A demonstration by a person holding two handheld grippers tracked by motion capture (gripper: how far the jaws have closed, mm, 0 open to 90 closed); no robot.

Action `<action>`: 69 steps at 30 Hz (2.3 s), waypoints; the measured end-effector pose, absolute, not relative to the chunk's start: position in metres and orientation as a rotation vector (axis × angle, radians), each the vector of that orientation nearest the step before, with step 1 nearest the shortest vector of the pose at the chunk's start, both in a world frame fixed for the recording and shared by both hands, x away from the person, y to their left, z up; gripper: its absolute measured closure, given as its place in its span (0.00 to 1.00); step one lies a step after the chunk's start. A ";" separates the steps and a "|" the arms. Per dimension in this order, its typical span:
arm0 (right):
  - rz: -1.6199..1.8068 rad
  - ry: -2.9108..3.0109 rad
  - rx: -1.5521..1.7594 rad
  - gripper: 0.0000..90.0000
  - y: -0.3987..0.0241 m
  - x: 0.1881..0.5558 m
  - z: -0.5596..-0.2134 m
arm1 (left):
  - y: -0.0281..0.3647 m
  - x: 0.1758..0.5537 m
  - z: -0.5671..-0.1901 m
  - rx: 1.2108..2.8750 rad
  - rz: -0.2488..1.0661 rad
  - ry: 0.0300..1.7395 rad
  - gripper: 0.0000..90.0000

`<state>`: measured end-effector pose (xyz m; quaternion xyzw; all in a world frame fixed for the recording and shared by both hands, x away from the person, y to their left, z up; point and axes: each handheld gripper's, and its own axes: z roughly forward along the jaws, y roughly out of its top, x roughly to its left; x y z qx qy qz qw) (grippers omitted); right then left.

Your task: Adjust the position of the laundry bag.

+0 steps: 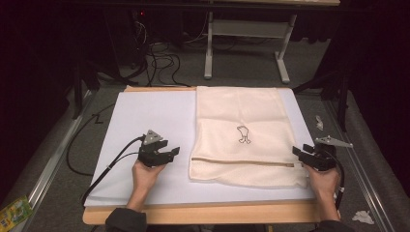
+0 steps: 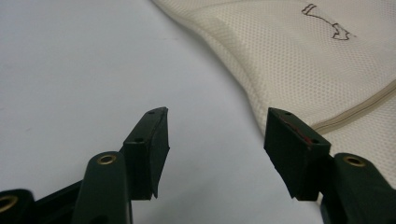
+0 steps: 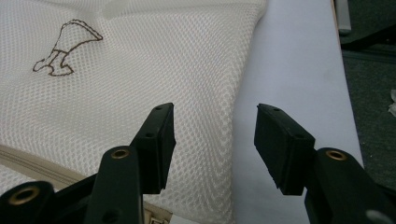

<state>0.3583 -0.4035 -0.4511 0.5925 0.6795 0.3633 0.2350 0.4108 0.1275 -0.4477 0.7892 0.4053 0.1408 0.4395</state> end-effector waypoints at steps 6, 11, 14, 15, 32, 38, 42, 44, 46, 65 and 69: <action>0.979 1.898 1.636 0.57 -0.403 0.362 -0.451 | 0.101 0.416 -0.445 1.997 0.326 0.971 0.46; 0.965 1.926 1.641 0.58 -0.402 0.365 -0.450 | 0.091 0.422 -0.446 2.006 0.304 0.977 0.47; 0.952 1.931 1.658 0.58 -0.402 0.367 -0.449 | 0.085 0.424 -0.447 2.006 0.282 0.976 0.47; 0.945 1.931 1.670 0.59 -0.402 0.369 -0.449 | 0.082 0.425 -0.446 2.010 0.284 0.973 0.47; 0.847 1.992 1.712 0.64 -0.396 0.387 -0.447 | 0.052 0.445 -0.459 2.068 0.252 1.038 0.47; 0.838 2.003 1.730 0.64 -0.396 0.393 -0.448 | 0.046 0.450 -0.465 2.073 0.229 1.052 0.51; 0.853 2.013 1.746 0.64 -0.398 0.395 -0.450 | 0.044 0.452 -0.468 2.080 0.221 1.066 0.54; 0.863 2.021 1.747 0.64 -0.397 0.395 -0.450 | 0.044 0.454 -0.470 2.082 0.222 1.076 0.56; 0.869 2.025 1.749 0.64 -0.397 0.395 -0.450 | 0.043 0.455 -0.470 2.079 0.213 1.076 0.58; 0.891 2.091 1.716 0.98 -0.402 0.395 -0.451 | 0.043 0.457 -0.463 2.082 0.225 1.025 0.95; 0.905 2.093 1.691 0.98 -0.400 0.394 -0.449 | 0.049 0.457 -0.454 2.062 0.238 1.003 0.95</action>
